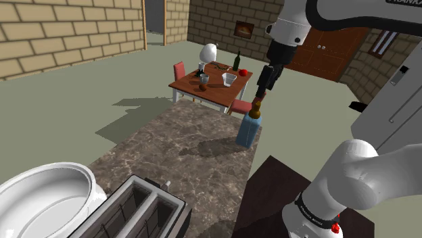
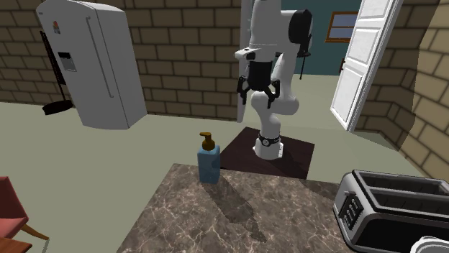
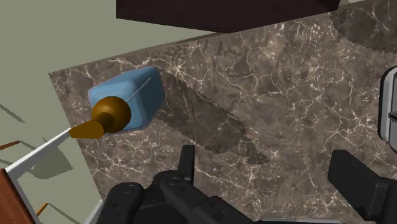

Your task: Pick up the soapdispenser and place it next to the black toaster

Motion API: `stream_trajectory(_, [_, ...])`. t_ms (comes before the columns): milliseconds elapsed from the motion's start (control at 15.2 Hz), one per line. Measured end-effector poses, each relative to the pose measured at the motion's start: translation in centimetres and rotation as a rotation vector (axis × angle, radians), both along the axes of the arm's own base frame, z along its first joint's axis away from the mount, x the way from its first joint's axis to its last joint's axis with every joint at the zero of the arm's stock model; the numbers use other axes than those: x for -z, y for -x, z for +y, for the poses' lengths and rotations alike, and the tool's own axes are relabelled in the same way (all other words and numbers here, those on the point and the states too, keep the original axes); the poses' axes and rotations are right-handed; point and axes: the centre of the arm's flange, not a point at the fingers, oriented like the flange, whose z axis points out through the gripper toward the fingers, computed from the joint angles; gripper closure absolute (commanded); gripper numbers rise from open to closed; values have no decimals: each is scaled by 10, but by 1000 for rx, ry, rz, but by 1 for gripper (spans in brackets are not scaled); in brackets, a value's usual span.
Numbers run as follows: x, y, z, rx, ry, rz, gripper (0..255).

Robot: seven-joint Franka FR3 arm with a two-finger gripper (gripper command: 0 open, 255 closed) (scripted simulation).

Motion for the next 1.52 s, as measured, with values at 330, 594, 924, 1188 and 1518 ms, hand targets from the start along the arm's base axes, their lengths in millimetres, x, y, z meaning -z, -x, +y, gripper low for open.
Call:
stream_trajectory(330, [18, -14, -31, 8, 0, 7, 0])
stream_trajectory(594, [47, -30, -74, 18, 0, 15, 0])
stream_trajectory(924, [80, -50, -126, 30, 0, 24, 0])
stream_trajectory(1188, [108, -70, -171, 40, 1, 32, 0])
stream_trajectory(1518, [135, -74, -188, 43, 1, 35, 0])
